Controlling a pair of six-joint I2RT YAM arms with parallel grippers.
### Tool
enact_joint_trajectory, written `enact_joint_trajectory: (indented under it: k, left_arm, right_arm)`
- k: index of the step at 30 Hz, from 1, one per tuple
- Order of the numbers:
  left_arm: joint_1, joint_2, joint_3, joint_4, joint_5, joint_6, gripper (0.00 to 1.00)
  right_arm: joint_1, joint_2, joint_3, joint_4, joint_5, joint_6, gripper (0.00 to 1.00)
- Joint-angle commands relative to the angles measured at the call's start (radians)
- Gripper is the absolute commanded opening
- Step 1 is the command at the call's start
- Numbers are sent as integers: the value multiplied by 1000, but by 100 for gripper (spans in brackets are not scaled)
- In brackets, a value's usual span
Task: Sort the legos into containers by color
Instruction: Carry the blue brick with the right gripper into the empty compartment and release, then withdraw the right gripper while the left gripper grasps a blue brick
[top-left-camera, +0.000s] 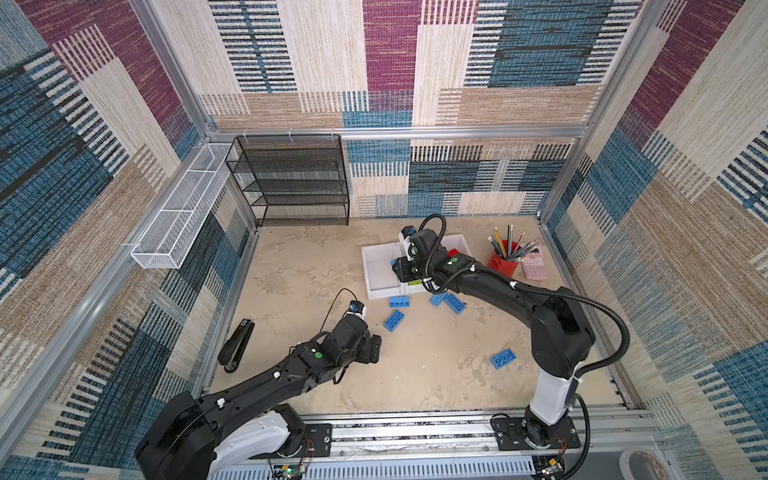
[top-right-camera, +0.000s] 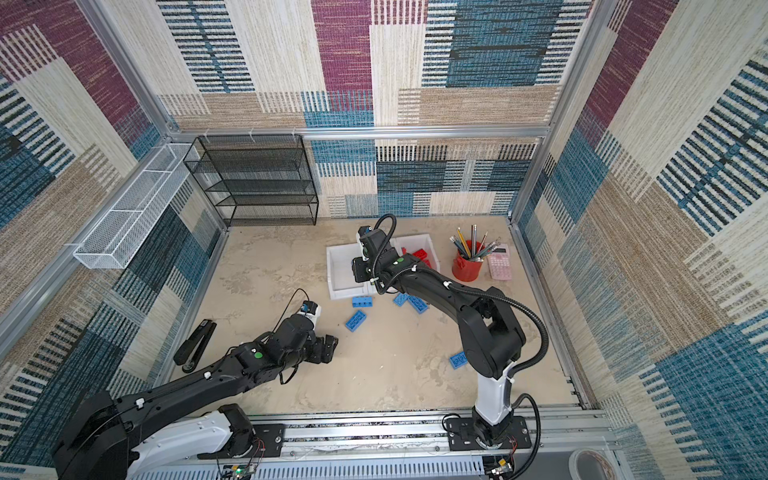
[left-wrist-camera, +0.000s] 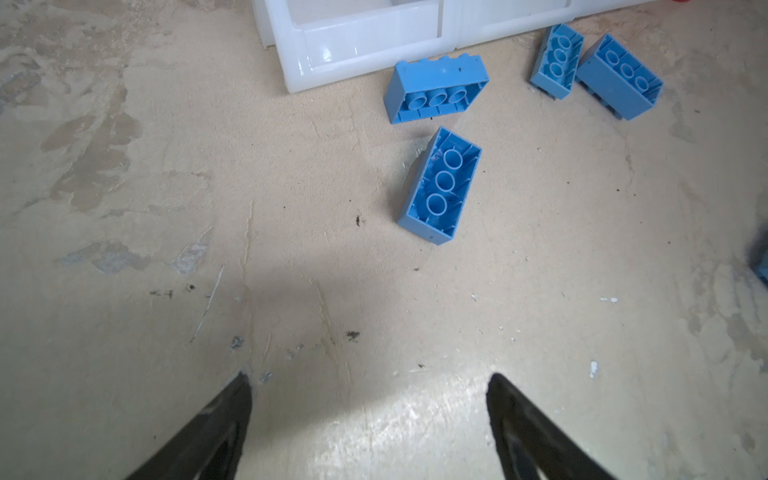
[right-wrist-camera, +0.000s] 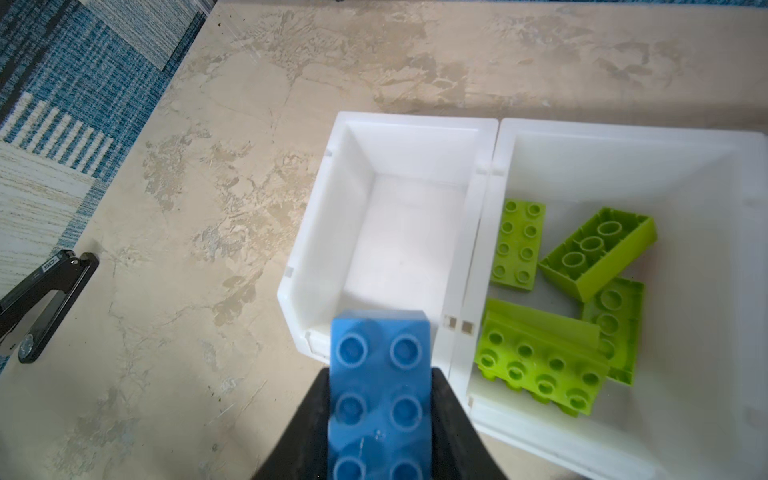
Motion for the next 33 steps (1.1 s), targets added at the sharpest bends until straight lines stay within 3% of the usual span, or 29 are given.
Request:
enact_joint_trajectory:
  k: [1,7,17,25,33]
  left_arm:
    - [1,9,1,30,18,1,89]
    - [3,4,-12,46,27,-2,89]
    - [3,50,1,68,66,16,89]
    - [3,131,69,66,133,50,86]
    - [3,322,211,42,191,89,81]
  right_arm:
    - [2,52,61,-15,-11,-13,36]
    - [3,139,171,-41,-8,-24,38]
    - [3,175,230,-61,-13,-32,55]
    - [-4,32,69,23,-2,-40,64]
    - [-65,-175,-191,152,-70,-41,82]
